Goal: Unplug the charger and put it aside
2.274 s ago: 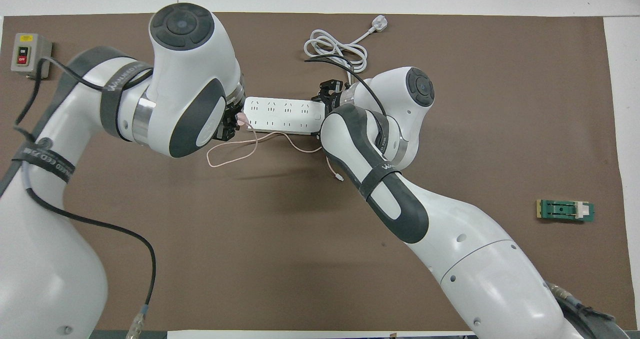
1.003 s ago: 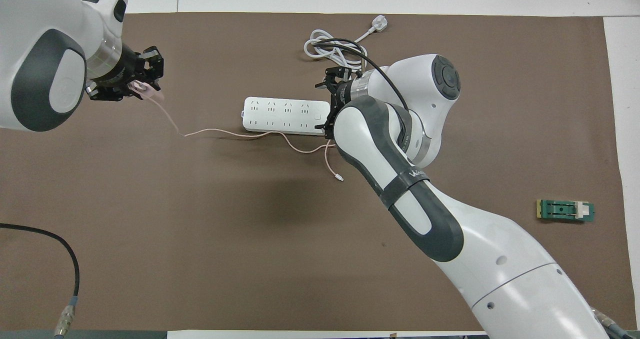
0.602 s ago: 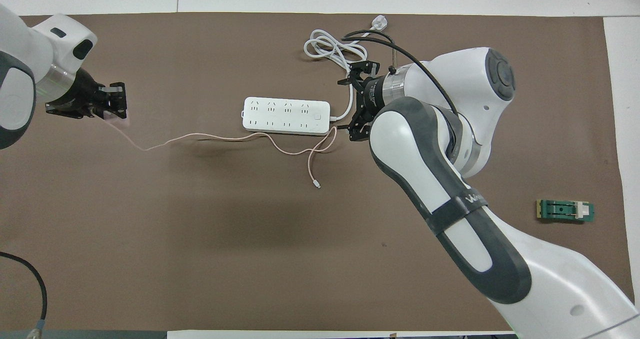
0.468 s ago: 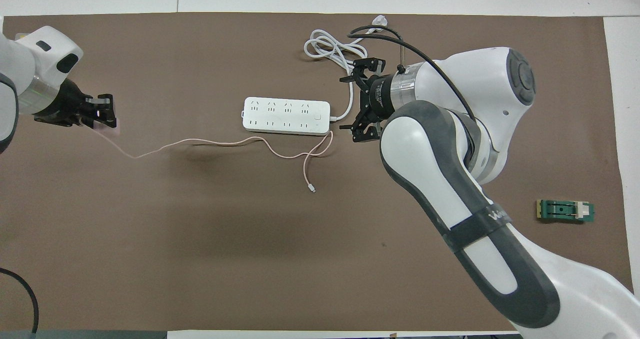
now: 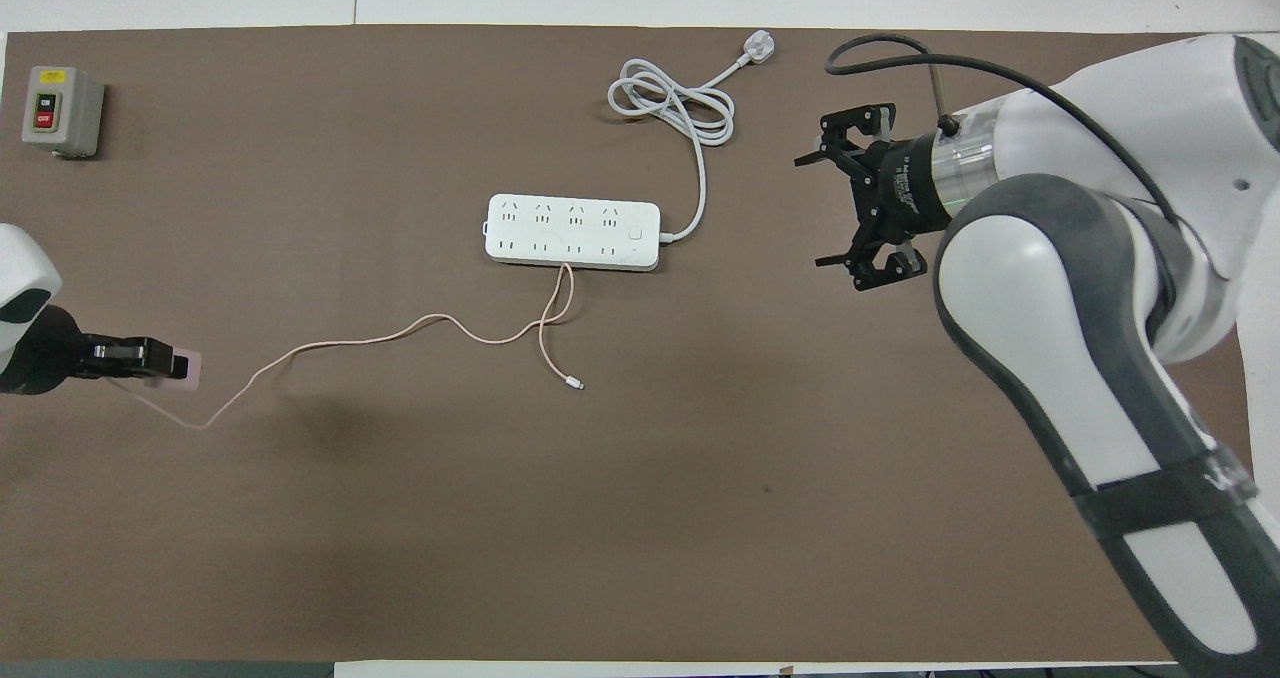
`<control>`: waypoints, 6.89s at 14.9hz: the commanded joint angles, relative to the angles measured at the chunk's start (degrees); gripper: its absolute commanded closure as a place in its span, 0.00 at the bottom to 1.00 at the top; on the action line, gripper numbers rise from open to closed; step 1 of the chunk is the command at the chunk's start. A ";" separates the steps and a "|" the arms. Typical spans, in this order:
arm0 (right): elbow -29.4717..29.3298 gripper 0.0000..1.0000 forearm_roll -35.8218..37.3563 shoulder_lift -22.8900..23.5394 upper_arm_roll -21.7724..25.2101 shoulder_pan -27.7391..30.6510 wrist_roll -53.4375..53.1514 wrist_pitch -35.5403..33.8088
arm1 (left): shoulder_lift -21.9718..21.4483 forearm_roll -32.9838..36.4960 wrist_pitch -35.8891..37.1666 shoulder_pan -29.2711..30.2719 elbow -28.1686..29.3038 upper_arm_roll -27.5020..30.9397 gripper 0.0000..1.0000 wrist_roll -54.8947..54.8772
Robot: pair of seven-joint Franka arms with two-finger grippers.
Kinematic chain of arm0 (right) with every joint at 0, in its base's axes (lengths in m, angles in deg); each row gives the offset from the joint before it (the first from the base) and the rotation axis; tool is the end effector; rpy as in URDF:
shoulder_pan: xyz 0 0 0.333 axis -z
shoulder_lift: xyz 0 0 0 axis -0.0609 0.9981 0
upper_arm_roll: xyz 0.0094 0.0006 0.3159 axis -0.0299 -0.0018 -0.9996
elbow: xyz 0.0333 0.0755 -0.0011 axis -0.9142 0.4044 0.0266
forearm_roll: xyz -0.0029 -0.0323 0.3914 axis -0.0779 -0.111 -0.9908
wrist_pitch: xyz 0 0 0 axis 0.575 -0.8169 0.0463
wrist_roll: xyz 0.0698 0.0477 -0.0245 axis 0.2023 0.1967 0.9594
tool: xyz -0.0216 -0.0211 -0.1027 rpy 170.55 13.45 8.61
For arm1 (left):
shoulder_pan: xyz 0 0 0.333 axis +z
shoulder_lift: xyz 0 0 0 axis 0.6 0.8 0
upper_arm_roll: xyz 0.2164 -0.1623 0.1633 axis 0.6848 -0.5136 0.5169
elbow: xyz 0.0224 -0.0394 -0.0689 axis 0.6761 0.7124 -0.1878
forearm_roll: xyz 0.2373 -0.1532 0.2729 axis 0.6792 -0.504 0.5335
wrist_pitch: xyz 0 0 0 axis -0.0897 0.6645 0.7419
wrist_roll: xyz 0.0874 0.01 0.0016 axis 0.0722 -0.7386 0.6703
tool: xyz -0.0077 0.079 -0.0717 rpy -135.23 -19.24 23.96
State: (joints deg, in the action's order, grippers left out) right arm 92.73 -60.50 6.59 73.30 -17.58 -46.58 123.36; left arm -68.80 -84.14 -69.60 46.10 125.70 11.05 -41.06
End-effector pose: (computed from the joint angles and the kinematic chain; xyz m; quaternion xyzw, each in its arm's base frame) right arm 0.6030 0.1471 0.5062 -0.7888 0.5701 0.1023 0.2060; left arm 0.4842 0.0514 0.4585 0.9946 -0.0415 -0.0364 0.0881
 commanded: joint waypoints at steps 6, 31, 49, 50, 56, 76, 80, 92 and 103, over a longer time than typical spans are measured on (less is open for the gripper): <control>0.88 0.00 16.12 -8.22 -1.07 10.08 33.77 -14.66 | -11.96 -1.50 -8.63 -3.25 20.64 -0.66 1.00 -2.88; -6.85 0.00 30.10 -5.32 -4.41 16.42 77.67 -22.39 | -5.11 -2.29 -21.73 -0.88 24.61 -0.23 0.00 -6.92; -10.55 0.00 29.22 -5.32 -0.45 17.56 77.41 -27.50 | -3.80 9.13 3.74 6.51 -7.45 -0.40 0.00 4.76; -10.55 0.00 29.22 -5.41 -0.45 17.56 77.41 -27.67 | -3.18 9.13 5.06 6.25 -8.96 -0.40 0.00 5.64; -10.11 0.00 29.22 -5.93 -0.19 17.57 77.50 -27.85 | 0.95 9.13 12.35 3.79 -19.76 -1.02 0.00 12.84; -10.02 0.00 29.22 -6.11 -0.19 17.47 77.50 -27.85 | 7.72 9.13 14.13 -4.65 -31.21 -1.55 0.00 21.90; -10.02 0.00 29.22 -6.11 -0.19 17.47 77.50 -27.85 | 7.20 9.13 15.45 -7.81 -30.51 -0.06 0.00 21.64; -10.02 0.00 29.22 -6.11 -0.19 17.47 77.50 -27.85 | 6.85 9.13 17.73 -11.77 -30.24 3.73 0.00 21.12; -10.02 0.00 29.22 -6.11 -0.19 17.47 77.50 -27.85 | 5.53 9.13 20.02 -13.18 -27.96 3.38 0.00 11.54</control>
State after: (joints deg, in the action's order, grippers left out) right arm 82.93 -31.28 0.86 73.50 -0.65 30.11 96.55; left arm -61.38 -76.20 -49.33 33.95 95.60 13.81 -27.10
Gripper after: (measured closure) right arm 0.000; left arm 0.000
